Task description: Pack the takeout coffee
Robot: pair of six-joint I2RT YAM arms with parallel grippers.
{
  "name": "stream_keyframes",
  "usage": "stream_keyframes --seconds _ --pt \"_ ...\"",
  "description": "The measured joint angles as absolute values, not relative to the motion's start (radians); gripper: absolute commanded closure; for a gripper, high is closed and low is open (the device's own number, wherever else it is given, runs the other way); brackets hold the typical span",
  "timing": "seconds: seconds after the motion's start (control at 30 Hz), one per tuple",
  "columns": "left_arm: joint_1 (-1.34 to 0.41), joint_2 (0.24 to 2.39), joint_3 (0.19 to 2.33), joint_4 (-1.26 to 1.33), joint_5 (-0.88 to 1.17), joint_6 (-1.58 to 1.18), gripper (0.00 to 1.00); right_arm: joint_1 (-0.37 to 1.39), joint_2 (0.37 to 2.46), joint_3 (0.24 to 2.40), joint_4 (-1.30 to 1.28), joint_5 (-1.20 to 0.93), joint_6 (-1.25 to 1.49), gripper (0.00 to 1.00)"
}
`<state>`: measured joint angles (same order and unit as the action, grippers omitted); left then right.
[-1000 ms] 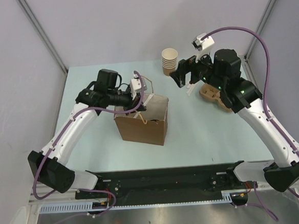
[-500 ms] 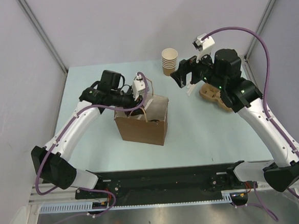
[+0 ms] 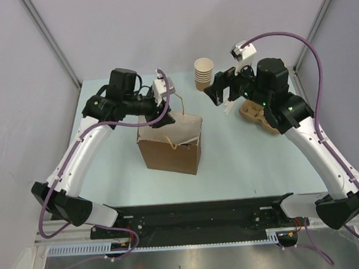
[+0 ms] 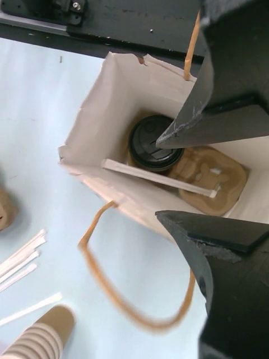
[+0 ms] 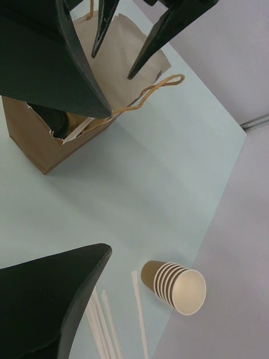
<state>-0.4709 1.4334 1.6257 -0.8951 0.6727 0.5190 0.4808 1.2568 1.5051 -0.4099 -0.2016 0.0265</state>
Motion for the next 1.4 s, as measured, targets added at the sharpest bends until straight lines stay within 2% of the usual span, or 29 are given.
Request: stream_keyframes --seconds 0.17,0.2,0.27,0.3,0.33,0.37,0.53,0.67,0.8,0.9,1.2,1.4 --pt "-0.459 1.443 1.743 -0.899 0.682 0.47 0.35 0.478 1.263 1.505 -0.41 -0.232 0.022 0.0" --pt "-0.453 1.449 1.773 -0.899 0.69 0.456 0.28 0.477 1.265 1.505 -0.41 -0.244 0.022 0.0" --pt "-0.427 1.464 1.84 -0.899 0.71 0.421 0.21 0.474 1.269 1.505 -0.41 -0.268 0.019 0.0" --pt "-0.41 1.474 1.874 -0.895 0.722 0.401 0.09 0.473 1.271 1.505 -0.41 -0.279 0.018 0.0" --pt "-0.392 1.48 1.9 -0.891 0.731 0.382 0.03 0.472 1.272 1.505 -0.41 -0.287 0.017 0.0" --pt "-0.368 1.488 1.931 -0.886 0.743 0.356 0.0 0.47 1.273 1.505 -0.41 -0.297 0.017 0.0" --pt "-0.197 1.508 2.01 -0.813 0.814 0.175 0.0 0.434 1.289 1.505 -0.4 -0.329 0.015 0.0" --pt "0.006 1.523 2.018 -0.765 0.842 0.042 0.01 0.35 1.312 1.505 -0.392 -0.353 0.023 0.0" --pt "0.141 1.544 2.008 -0.802 0.776 0.009 0.01 0.257 1.336 1.504 -0.411 -0.363 0.025 0.0" --pt "0.16 1.547 1.964 -0.858 0.7 0.038 0.01 0.176 1.35 1.493 -0.445 -0.381 0.025 0.0" --pt "0.159 1.421 1.415 -0.877 0.497 0.144 0.0 -0.037 1.327 1.29 -0.568 -0.418 -0.029 0.0" --pt "0.159 1.319 1.232 -0.857 0.429 0.167 0.0 -0.071 1.232 1.161 -0.628 -0.42 -0.075 0.0"
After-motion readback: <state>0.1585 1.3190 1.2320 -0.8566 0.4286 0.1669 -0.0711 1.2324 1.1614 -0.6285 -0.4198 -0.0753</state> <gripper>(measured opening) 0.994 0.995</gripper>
